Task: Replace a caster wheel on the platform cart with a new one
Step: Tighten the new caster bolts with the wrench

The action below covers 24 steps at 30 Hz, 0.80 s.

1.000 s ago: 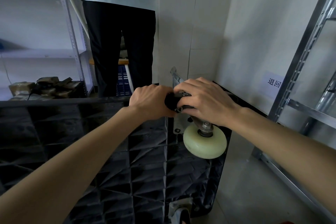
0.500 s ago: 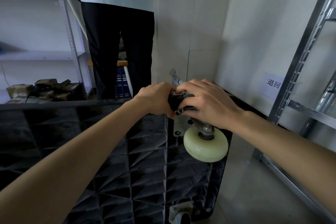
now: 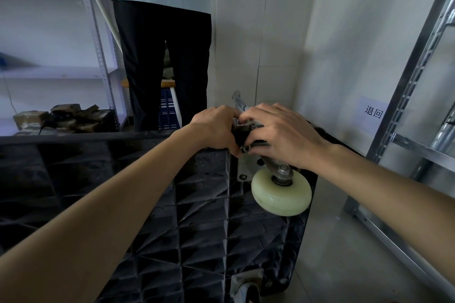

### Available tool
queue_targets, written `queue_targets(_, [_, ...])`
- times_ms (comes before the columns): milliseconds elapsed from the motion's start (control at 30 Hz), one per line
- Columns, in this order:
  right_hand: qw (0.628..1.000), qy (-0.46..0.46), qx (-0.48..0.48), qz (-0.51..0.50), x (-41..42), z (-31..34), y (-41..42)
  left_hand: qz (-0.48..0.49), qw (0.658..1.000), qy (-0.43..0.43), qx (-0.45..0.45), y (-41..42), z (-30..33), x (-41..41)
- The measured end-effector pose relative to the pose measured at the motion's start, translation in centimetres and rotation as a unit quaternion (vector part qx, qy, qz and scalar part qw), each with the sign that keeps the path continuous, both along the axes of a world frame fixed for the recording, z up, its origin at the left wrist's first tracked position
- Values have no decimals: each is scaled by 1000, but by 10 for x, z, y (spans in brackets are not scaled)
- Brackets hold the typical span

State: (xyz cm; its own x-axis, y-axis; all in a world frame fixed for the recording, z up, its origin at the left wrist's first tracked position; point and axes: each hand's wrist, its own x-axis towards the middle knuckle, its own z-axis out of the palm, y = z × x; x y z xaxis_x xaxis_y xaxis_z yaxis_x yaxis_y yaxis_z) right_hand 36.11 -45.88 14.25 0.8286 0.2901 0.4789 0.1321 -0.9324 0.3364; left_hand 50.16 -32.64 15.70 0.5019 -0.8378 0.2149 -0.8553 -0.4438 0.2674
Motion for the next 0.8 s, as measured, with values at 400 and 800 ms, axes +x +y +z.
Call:
queue_targets(400, [999,9,48,6,1,2,0,3,1000,-13,-9,0,-3,2])
queue_targets(800, [998,11,62,-16,11,4,4,8,1000,-8,-9,1,-3,1])
